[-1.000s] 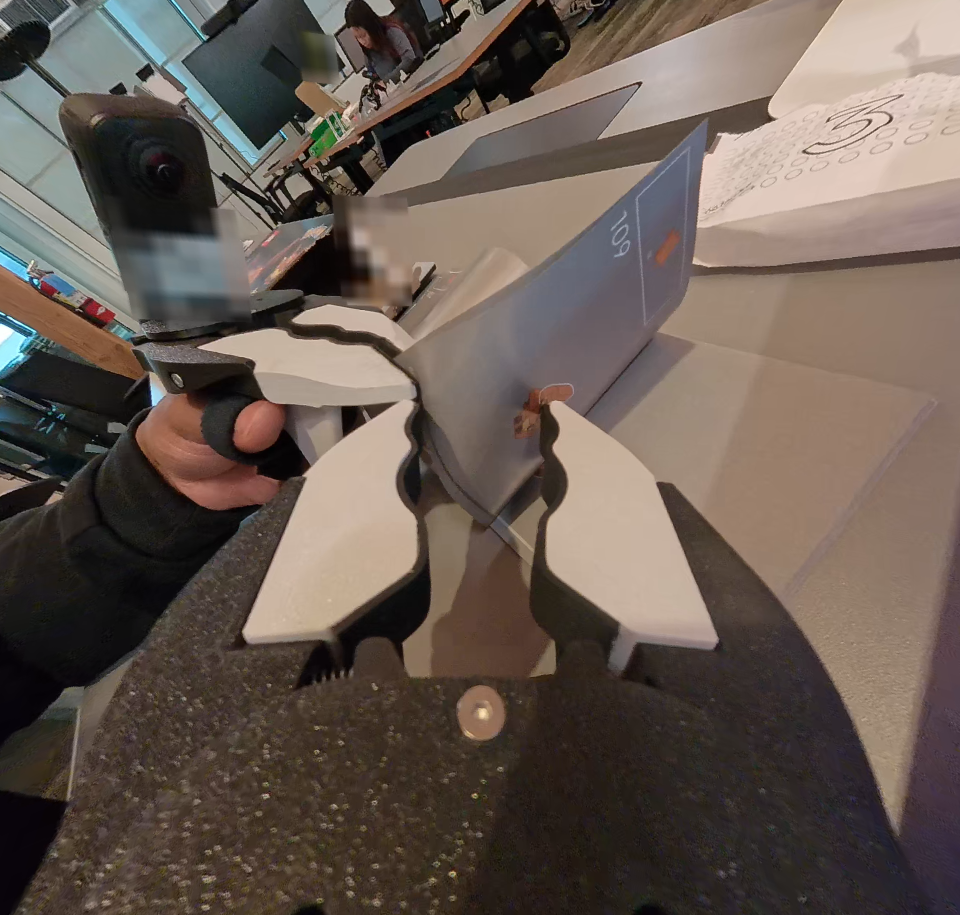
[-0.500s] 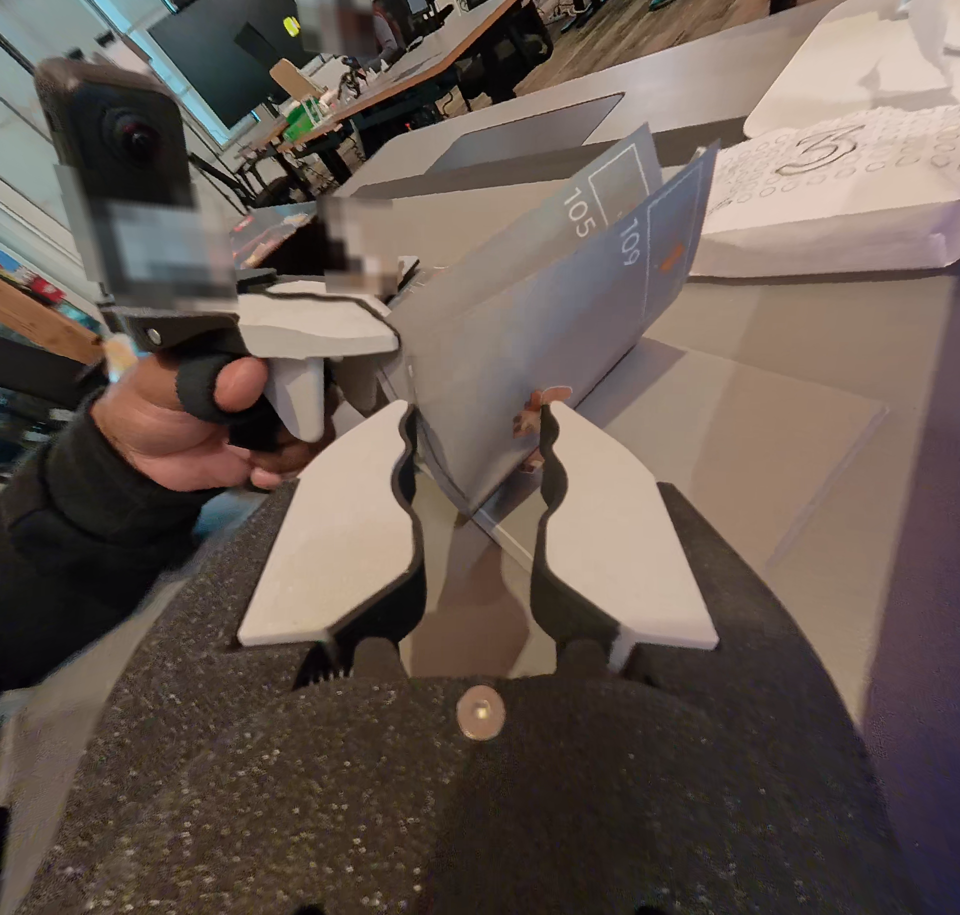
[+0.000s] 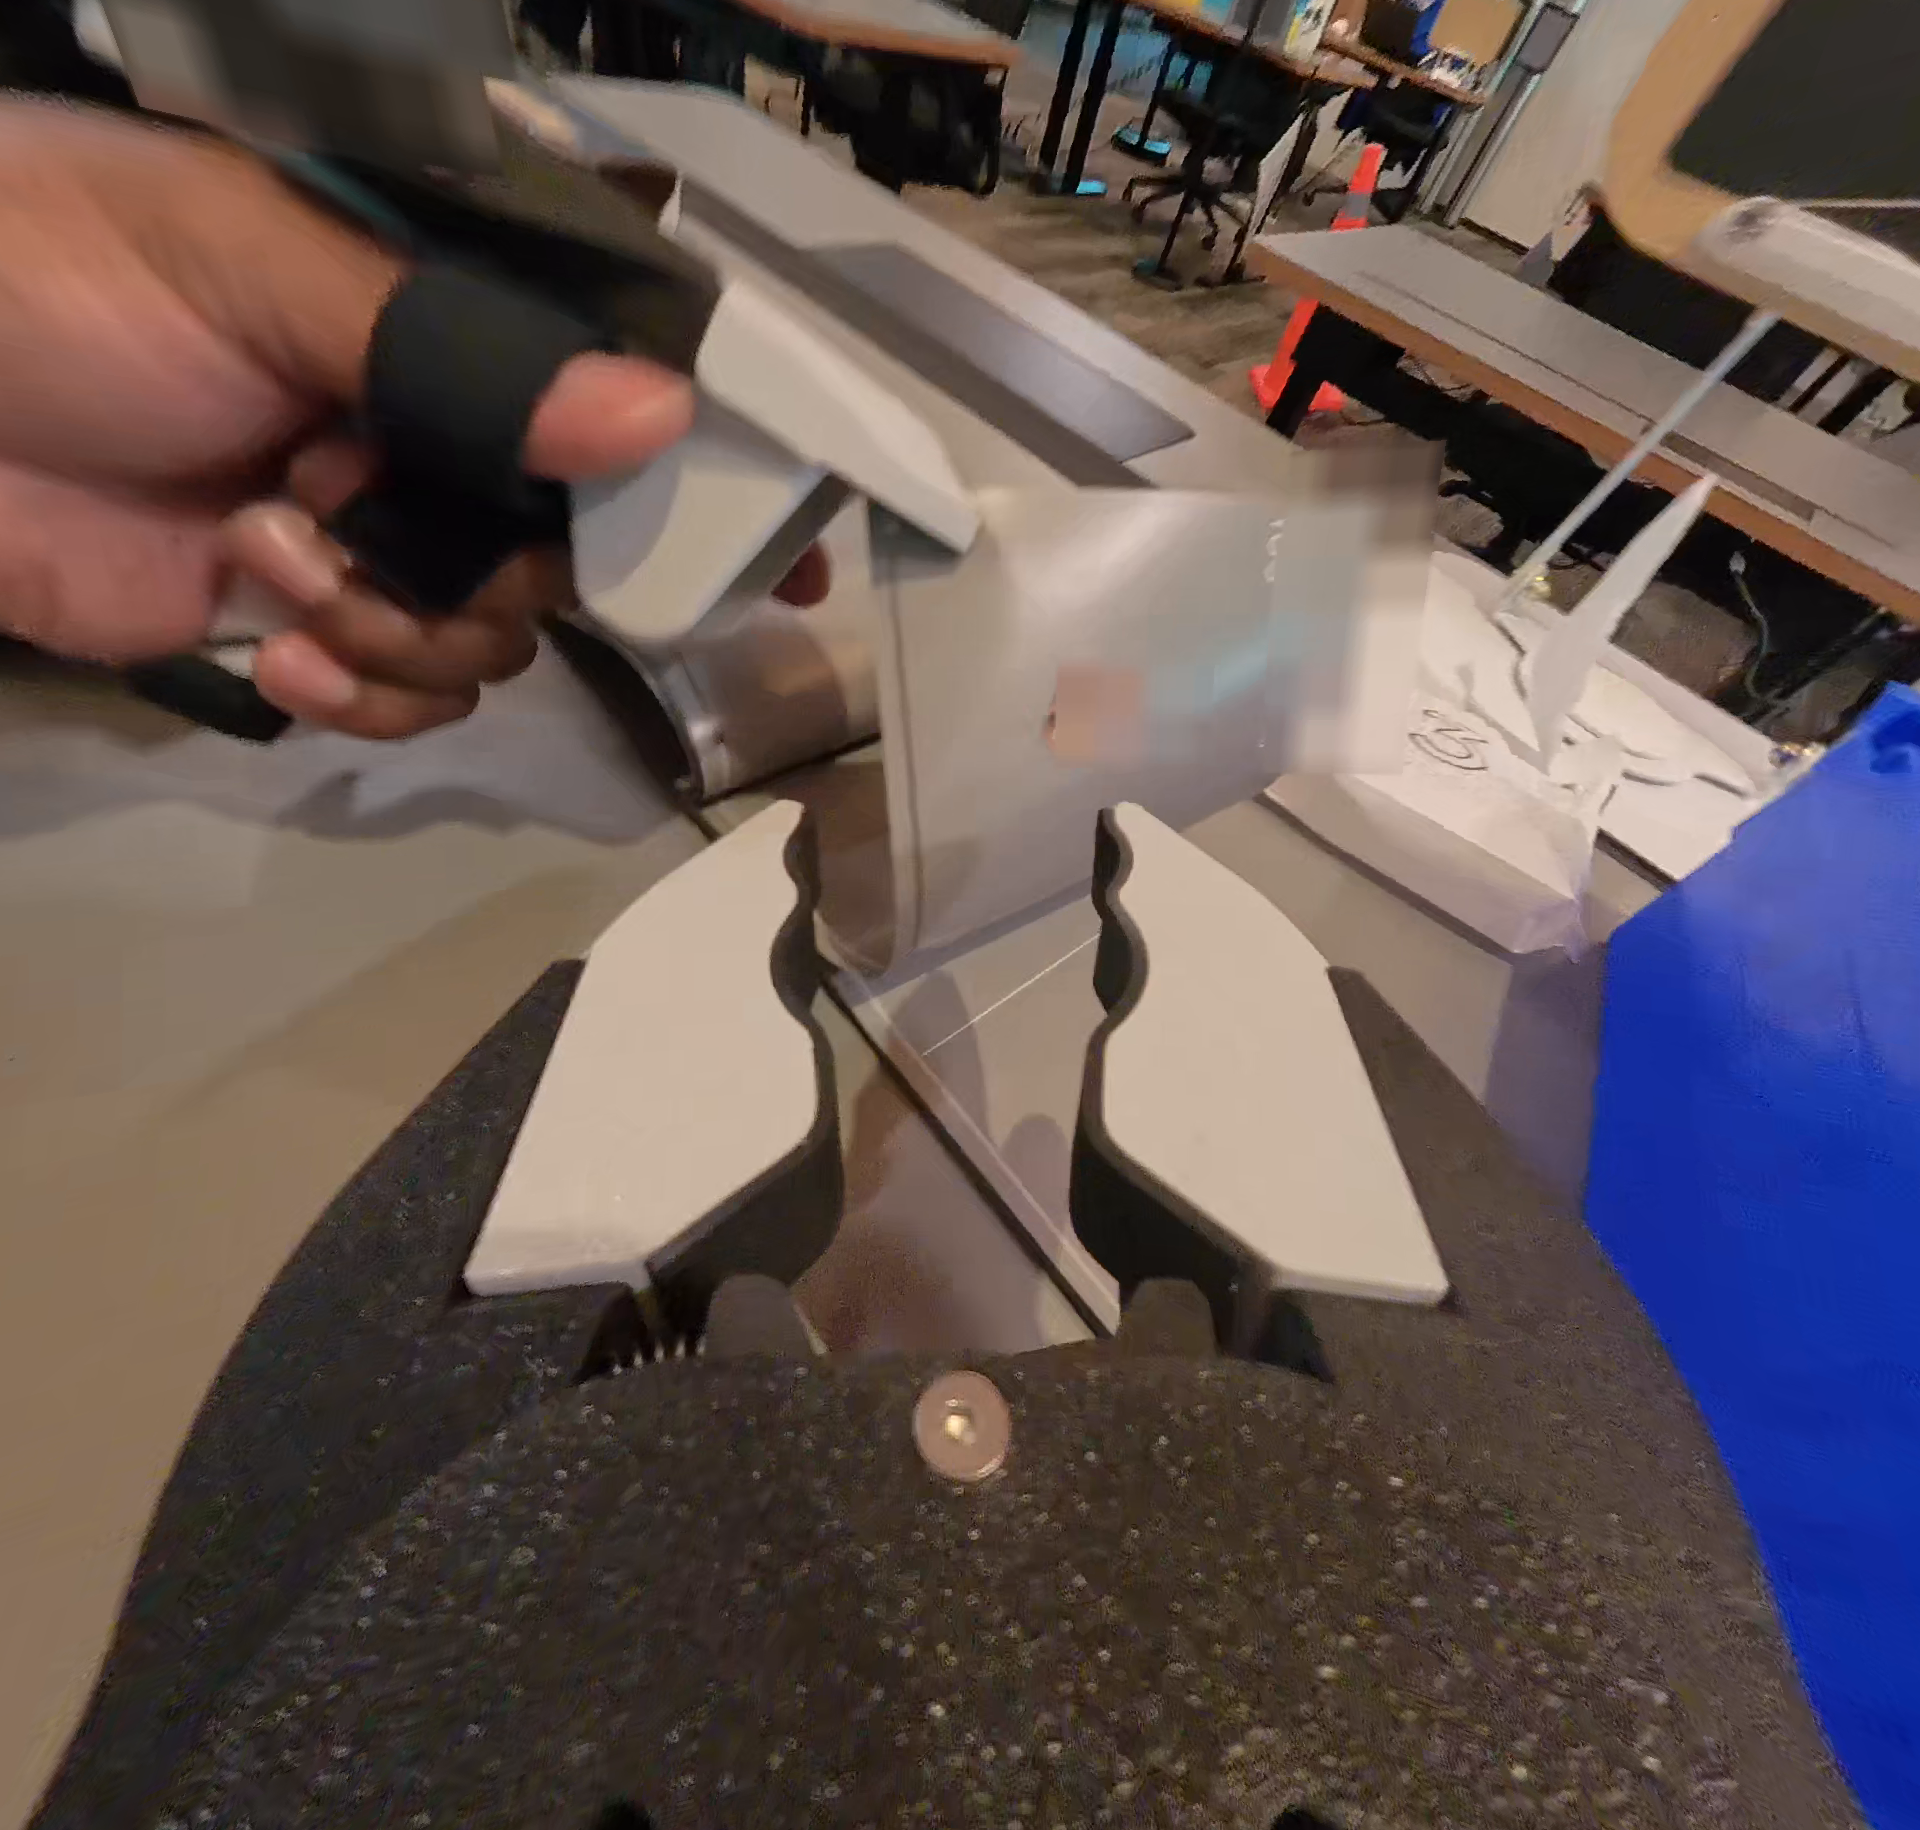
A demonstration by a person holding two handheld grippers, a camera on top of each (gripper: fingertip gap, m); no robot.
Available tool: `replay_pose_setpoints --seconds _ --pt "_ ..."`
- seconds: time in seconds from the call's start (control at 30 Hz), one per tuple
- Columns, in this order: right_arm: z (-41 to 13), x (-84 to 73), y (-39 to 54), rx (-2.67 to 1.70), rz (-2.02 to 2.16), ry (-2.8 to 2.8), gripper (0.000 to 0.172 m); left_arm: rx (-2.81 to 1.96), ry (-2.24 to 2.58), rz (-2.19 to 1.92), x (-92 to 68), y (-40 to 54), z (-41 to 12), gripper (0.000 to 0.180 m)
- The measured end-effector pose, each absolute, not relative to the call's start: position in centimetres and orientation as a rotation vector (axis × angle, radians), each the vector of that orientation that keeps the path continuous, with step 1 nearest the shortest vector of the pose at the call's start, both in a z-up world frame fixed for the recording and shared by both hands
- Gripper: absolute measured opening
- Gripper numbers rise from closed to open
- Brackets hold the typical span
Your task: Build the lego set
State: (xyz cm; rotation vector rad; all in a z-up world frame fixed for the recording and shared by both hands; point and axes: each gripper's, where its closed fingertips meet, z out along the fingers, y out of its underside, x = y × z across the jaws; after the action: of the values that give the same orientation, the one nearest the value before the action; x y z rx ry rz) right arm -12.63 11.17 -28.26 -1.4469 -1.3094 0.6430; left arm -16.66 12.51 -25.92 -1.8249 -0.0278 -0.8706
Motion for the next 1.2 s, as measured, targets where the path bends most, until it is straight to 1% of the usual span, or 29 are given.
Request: replay_pose_setpoints --seconds 0.13,0.37,0.57,0.6,0.67,0.7,0.77,0.9,1.07,1.13,1.2 --pt "-30.0 -13.5 10.7 -1.416 0.505 -1.397 0.05 -1.804 -0.073 -0.868 -17.3 12.1 -25.6 0.0" --pt "-30.1 -14.5 11.5 -1.332 0.332 -1.4 0.039 -1.791 -0.091 -0.885 -17.4 11.5 -25.6 0.0" --pt "-30.0 -15.1 11.6 -1.259 0.22 -1.411 0.014 -1.785 -0.095 -0.876 -18.1 10.9 -25.4 0.001" --pt "-29.9 -15.2 11.6 -1.248 0.205 -1.413 0.011 -1.792 -0.086 -0.872 -18.2 10.7 -25.3 0.003" --pt "-29.8 -15.5 11.5 -1.228 0.183 -1.422 0.005 -1.832 -0.049 -0.843 -18.4 10.1 -25.4 0.016" --pt "-29.8 -15.6 11.5 -1.221 0.171 -1.426 0.004 -1.869 -0.024 -0.805 -18.7 9.7 -25.6 0.024" --pt "-29.8 -15.9 11.3 -1.21 0.163 -1.442 0.002 -1.92 0.045 -0.683 -19.4 8.6 -25.5 0.035" --pt "-29.6 -16.3 11.0 -1.152 0.086 -1.488 0.002 -2.008 0.191 -0.338 -21.3 4.2 -25.0 0.048" --pt "-28.9 -17.7 10.1 -0.963 -0.102 -1.582 0.001 -2.011 0.308 0.287 -26.2 -2.9 -24.2 0.05" --pt "-28.8 -18.5 9.7 -0.9 -0.16 -1.625 0.001 -2.051 0.385 0.444 -27.7 -5.4 -24.9 0.051" --pt "-29.0 -19.3 9.3 -0.849 -0.208 -1.68 0.001 -2.084 0.509 0.513 -28.0 -7.3 -26.1 0.05"
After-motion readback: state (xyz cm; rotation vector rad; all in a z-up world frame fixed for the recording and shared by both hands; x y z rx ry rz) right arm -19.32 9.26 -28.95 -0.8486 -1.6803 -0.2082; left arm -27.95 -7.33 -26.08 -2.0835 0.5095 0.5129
